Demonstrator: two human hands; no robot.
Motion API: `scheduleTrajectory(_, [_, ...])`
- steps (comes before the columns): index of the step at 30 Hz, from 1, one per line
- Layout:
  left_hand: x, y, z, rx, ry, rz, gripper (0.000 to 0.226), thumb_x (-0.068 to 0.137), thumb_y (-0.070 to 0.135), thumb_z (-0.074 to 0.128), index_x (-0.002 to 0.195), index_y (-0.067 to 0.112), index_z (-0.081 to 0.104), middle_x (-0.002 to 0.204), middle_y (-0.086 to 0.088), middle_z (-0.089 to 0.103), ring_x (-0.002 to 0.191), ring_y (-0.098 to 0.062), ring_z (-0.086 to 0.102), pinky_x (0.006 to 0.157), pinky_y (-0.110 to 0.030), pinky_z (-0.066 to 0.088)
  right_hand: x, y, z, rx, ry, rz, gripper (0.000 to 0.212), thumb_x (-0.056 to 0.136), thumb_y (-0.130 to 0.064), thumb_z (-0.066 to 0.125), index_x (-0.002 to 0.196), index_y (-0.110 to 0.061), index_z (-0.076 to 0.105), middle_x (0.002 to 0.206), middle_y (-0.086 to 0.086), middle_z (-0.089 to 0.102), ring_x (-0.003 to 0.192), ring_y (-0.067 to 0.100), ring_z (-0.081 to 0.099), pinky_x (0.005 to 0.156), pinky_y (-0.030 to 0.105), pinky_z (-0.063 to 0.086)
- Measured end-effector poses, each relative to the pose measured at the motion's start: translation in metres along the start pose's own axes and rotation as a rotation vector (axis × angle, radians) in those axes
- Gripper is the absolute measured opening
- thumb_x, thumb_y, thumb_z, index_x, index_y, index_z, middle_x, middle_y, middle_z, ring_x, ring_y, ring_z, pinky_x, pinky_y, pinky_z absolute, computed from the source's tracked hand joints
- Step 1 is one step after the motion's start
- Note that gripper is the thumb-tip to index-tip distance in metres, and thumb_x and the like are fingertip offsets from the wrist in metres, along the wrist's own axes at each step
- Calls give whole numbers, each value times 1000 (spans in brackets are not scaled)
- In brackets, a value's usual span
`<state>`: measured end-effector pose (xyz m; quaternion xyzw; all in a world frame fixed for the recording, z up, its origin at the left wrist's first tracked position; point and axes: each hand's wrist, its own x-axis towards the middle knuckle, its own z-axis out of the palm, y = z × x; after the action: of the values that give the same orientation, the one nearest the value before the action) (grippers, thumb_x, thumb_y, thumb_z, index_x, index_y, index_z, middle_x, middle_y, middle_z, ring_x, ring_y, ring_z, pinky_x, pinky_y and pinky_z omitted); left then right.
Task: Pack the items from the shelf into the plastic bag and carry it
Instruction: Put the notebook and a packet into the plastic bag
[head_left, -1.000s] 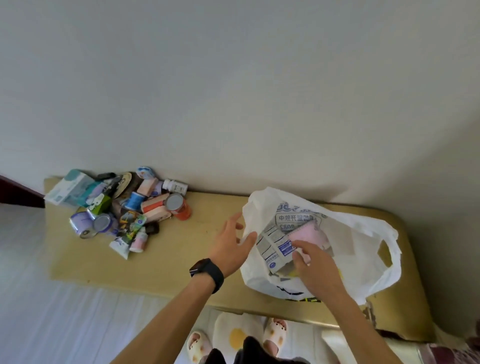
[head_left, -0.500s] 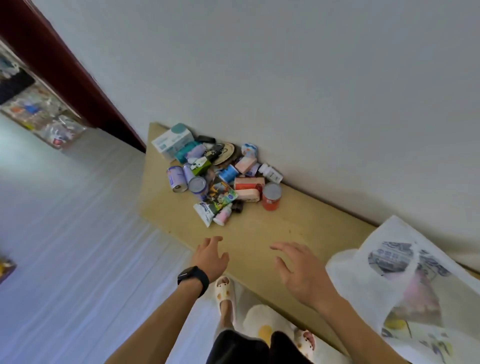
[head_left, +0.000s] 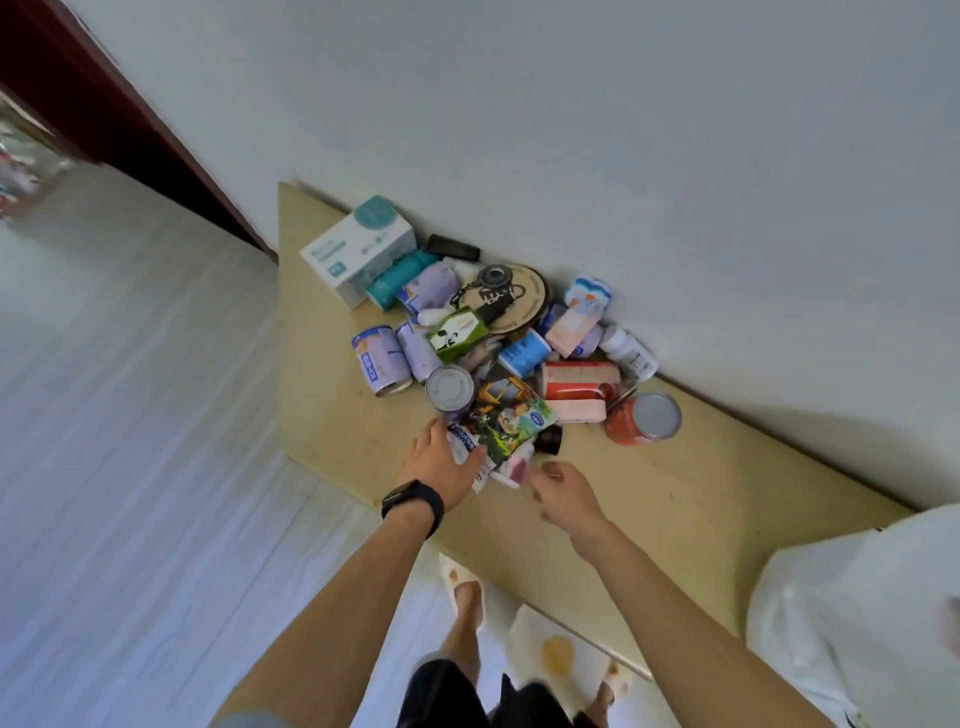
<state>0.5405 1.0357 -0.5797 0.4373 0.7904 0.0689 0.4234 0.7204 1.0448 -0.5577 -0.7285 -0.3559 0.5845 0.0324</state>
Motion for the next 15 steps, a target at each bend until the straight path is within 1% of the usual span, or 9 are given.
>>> scheduleTrajectory(1, [5, 0, 1, -29, -11, -12, 73, 91, 56, 51, 149, 16, 31, 152, -7, 36, 139, -28, 32, 113, -39, 31, 6, -6, 6, 101, 16, 21, 20, 91, -36, 63, 94, -16, 66, 97, 6, 67, 90, 24, 62, 77, 37, 49])
scheduleTrajectory(2, [9, -1, 2, -34, -16, -12, 69, 94, 55, 48, 148, 15, 33, 151, -8, 38, 138, -29, 33, 112, -38, 30, 11, -11, 11, 176, 37, 40, 15, 91, -31, 64, 85, -16, 67, 90, 6, 68, 86, 23, 61, 74, 35, 47])
scheduleTrajectory(5, [11, -6, 4, 9, 9, 21, 61, 94, 54, 48, 141, 18, 41, 143, -6, 46, 132, -30, 37, 109, -39, 33, 19, -17, 23, 315, 83, 124, 4, 84, -15, 67, 82, -13, 65, 80, 6, 66, 76, 21, 60, 69, 33, 47])
scheduleTrajectory(6, [11, -7, 5, 1, 1, 31, 58, 92, 55, 50, 138, 20, 44, 139, -5, 49, 129, -29, 39, 107, -39, 35, 19, -18, 24, 317, 98, 134, 4, 81, -11, 67, 82, -13, 63, 78, 7, 64, 71, 20, 58, 67, 33, 47])
scheduleTrajectory(9, [9, -2, 12, -123, -87, -11, 55, 88, 55, 58, 131, 24, 46, 126, -2, 57, 122, -27, 43, 101, -41, 41, 16, -12, 21, 201, 96, 95, 8, 76, -9, 66, 82, -14, 64, 79, 10, 66, 67, 21, 57, 62, 31, 45])
scheduleTrajectory(11, [3, 2, 18, -141, -123, -43, 63, 82, 58, 62, 132, 23, 46, 127, -3, 56, 122, -28, 44, 102, -41, 41, 9, -2, 15, 119, 28, 90, 10, 74, -15, 68, 85, -16, 69, 84, 13, 72, 71, 22, 62, 61, 30, 46])
scheduleTrajectory(13, [-2, 1, 27, -124, -188, -83, 69, 79, 61, 65, 135, 25, 47, 129, -5, 52, 123, -29, 44, 105, -42, 39, 4, 13, 9, 38, 0, 97, 20, 71, -22, 70, 90, -18, 69, 91, 11, 74, 78, 23, 67, 61, 29, 49])
scheduleTrajectory(15, [-7, -2, 35, -120, -255, -114, 64, 78, 60, 66, 130, 26, 51, 124, -6, 53, 118, -29, 49, 104, -43, 42, 1, 28, 5, -57, 34, 91, 36, 68, -27, 73, 101, -16, 65, 96, 6, 71, 88, 24, 67, 64, 28, 50])
